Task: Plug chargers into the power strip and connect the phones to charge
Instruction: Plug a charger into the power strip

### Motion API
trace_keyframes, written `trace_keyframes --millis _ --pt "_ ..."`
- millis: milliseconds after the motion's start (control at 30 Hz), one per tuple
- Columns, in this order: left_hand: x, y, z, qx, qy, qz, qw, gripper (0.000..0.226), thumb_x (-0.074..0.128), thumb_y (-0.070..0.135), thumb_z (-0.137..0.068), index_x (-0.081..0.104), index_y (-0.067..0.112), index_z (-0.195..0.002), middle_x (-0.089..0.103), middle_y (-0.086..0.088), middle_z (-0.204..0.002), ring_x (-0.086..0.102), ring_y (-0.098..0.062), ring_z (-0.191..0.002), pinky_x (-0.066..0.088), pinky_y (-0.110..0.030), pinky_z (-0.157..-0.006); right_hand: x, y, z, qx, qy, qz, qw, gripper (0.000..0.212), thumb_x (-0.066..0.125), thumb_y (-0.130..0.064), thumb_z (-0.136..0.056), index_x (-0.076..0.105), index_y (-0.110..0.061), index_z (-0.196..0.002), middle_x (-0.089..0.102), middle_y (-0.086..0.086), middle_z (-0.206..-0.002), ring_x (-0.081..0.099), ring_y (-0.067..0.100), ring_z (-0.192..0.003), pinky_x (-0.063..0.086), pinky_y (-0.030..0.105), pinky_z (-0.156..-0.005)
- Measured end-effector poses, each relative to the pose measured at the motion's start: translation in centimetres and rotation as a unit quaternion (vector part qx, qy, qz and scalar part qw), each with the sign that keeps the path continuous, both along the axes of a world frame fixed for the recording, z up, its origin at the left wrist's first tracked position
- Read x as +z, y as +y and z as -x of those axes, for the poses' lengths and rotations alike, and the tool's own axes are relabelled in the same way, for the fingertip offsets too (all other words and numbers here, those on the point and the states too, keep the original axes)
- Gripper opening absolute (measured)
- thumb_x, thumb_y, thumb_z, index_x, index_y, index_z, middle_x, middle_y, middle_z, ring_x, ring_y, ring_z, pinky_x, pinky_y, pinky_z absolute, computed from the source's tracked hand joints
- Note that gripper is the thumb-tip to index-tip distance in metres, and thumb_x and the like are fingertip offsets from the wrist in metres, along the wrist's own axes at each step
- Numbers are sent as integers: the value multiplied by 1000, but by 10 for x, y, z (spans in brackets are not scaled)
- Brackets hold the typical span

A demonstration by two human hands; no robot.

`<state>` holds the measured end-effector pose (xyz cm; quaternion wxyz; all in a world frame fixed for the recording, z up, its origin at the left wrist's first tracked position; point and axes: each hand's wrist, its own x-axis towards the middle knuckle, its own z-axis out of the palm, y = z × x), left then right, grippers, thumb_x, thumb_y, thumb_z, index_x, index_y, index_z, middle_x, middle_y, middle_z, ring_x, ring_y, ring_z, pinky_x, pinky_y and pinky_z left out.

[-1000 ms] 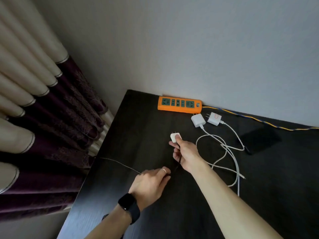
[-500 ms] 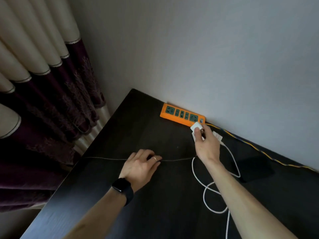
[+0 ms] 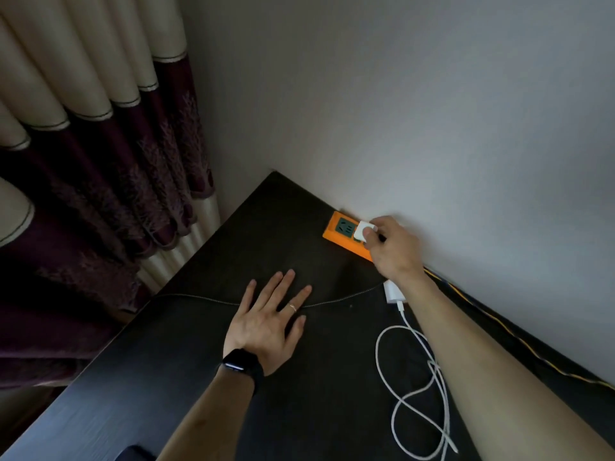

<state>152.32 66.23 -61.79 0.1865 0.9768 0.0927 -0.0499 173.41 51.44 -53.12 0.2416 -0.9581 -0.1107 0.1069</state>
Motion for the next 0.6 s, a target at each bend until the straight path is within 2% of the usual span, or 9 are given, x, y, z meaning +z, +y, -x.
trace_keyframes --millis 100,233,333,400,467,500,533,600 --pt "0 0 0 3 -3 2 1000 58 9 58 -98 -4 49 -153 -18 14 -163 -21 -7 -149 -16 -43 -120 -2 5 -8 -13 33 5 999 30 55 -35 -100 60 -17 -124 75 9 -110 70 25 -103 47 30 -78" --pt "-3 2 2 4 -8 7 1000 58 9 59 -97 -4 50 -153 -18 13 -164 -20 -8 -150 -14 -45 -121 5 17 -13 -17 71 2 997 29 59 -29 -97 69 -10 -116 74 12 -112 72 30 -102 55 47 -93" --pt "-5 0 0 5 -12 11 1000 58 11 59 -98 -1 49 -153 -15 13 -165 -19 -8 -150 -13 -45 -121 21 31 -24 -2 73 86 994 24 60 -25 -91 75 -9 -102 77 14 -96 73 30 -92 58 44 -84" --pt "-5 1 0 8 -15 14 1000 58 11 59 -98 0 49 -153 -14 14 -165 -18 -8 -150 -13 -44 -121 30 46 -27 12 62 158 985 20 63 -23 -87 76 -9 -94 76 12 -89 72 29 -84 58 36 -71" --pt "-6 1 0 9 -14 15 1000 58 12 59 -98 0 49 -153 -14 14 -165 -18 -8 -150 -14 -44 -121 33 60 -25 15 29 216 976 15 66 -22 -85 69 -9 -77 71 8 -76 64 24 -65 43 26 -50" --pt "-6 1 0 9 -14 15 1000 58 12 59 -98 -1 49 -153 -14 14 -165 -18 -8 -150 -14 -44 -121 32 66 -24 6 13 235 972 21 68 -22 -85 61 -11 -68 65 6 -70 56 20 -57 35 23 -45" --pt "-6 0 -1 8 -17 15 1000 58 12 59 -98 -1 49 -153 -14 14 -165 -18 -8 -150 -14 -44 -121 32 71 -23 -6 -1 246 969 27 69 -21 -84 54 -12 -64 62 6 -70 50 18 -54 31 23 -44" --pt "-7 1 -1 10 -20 16 1000 58 13 59 -98 0 48 -153 -12 13 -165 -16 -8 -151 -14 -44 -121 31 83 -21 -12 -11 265 964 25 71 -20 -84 53 -10 -69 66 9 -80 58 21 -64 38 24 -50"
